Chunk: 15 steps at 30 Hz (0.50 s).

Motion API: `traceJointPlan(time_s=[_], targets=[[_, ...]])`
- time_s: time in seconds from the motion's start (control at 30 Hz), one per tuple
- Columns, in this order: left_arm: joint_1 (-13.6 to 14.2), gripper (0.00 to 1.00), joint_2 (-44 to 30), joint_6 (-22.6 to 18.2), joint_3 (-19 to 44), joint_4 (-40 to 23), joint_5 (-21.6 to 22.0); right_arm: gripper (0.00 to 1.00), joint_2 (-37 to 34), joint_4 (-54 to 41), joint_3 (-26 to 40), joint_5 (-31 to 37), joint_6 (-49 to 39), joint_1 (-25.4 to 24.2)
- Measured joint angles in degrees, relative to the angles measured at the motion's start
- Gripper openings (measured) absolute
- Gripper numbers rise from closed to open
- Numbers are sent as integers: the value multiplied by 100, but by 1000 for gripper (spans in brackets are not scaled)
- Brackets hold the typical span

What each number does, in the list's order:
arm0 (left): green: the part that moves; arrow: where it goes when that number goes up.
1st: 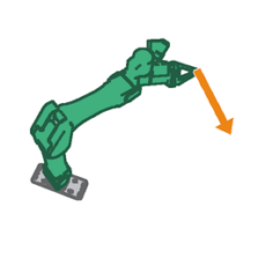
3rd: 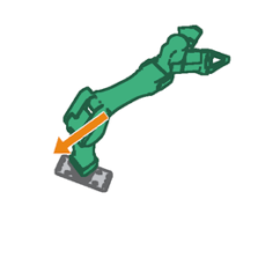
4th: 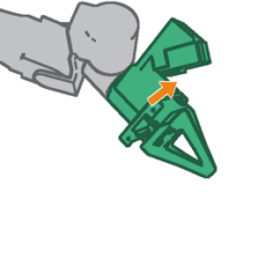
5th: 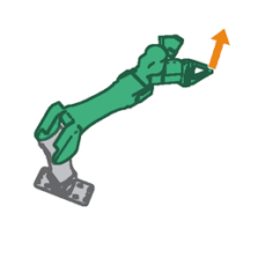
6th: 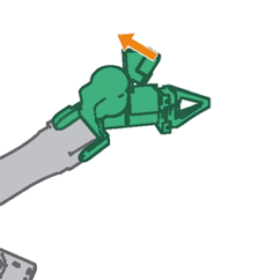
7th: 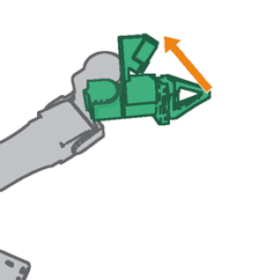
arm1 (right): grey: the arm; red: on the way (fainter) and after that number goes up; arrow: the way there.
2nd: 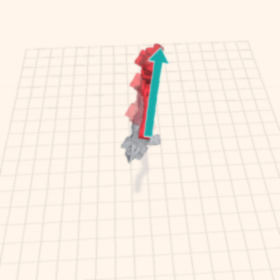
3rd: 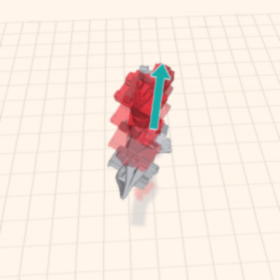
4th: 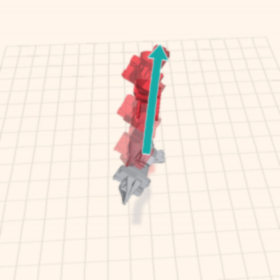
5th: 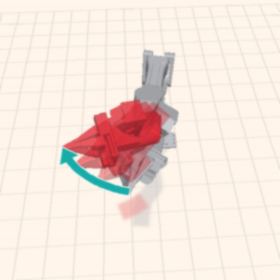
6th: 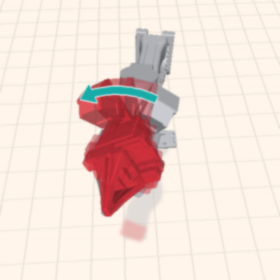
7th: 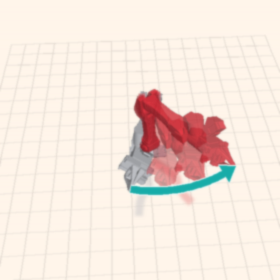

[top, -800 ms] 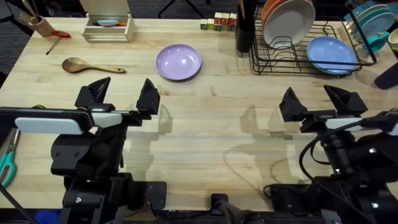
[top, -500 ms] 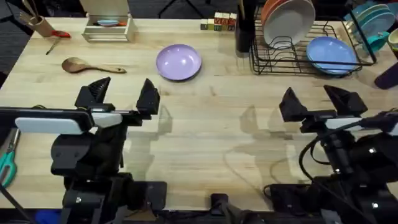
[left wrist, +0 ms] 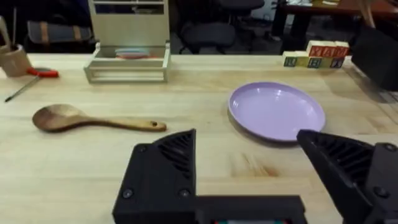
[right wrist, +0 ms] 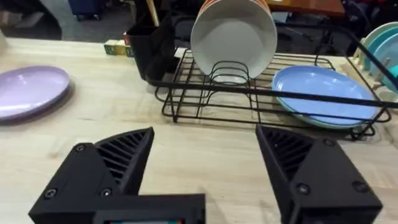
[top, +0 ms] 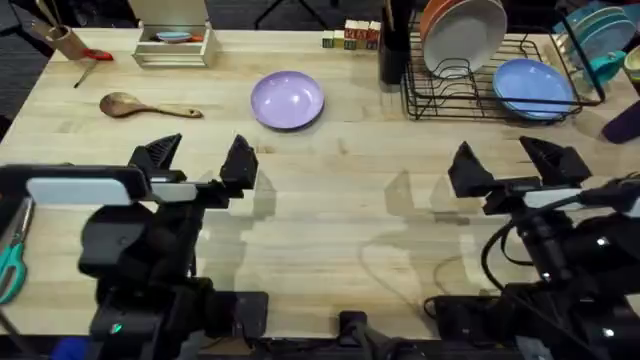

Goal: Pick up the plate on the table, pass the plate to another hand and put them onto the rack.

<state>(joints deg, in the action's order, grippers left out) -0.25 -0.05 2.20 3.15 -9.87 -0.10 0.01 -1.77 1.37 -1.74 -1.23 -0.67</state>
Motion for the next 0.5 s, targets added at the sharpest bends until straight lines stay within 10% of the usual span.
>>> traceJointPlan(time_s=[0.5], targets=[[0,993,-1701,43,2459,-1244,-58,994,-1311,-1471,2238,-74,-2,0]])
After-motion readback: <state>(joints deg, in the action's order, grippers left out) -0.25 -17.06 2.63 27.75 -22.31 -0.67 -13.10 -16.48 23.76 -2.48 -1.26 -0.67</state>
